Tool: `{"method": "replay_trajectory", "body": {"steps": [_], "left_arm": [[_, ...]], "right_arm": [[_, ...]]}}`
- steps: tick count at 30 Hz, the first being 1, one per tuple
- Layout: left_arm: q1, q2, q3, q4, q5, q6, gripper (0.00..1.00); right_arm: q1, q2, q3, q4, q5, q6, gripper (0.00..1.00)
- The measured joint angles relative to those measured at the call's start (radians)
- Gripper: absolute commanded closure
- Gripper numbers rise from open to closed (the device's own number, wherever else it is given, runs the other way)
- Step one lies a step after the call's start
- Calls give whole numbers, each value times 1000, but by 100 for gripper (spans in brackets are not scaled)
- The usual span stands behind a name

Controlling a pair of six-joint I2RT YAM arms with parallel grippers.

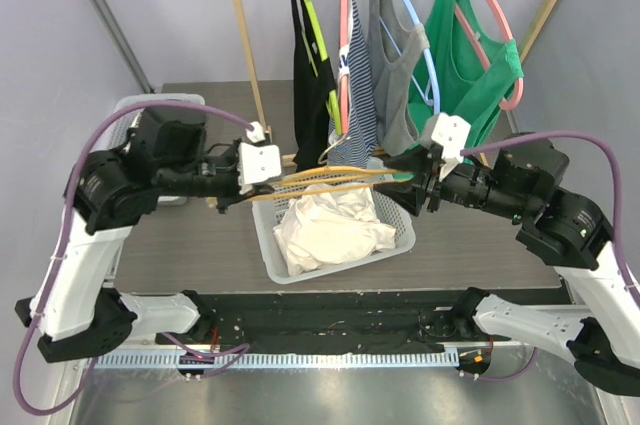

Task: Remove the tank top from the hanger
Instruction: Place the hanger at the clothesline.

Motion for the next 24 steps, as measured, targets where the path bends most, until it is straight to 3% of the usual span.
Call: {"method": "replay_trajectory", "body": {"steps": [4,16,20,24], "left_arm": [[78,-82,-3,-4,-21,-34,100],[265,-380,-75,-10,10,-73,100],[327,-446,-92,-12,-7,-149,100],[360,-497,-161,32,-109,-294,100]], "right_arm": [[0,-47,-10,41,82,25,26],[0,-138,-18,128,256,88,26],[0,-130,-32,151,278,105,27],[0,-97,-32,170,278,125,28]]}}
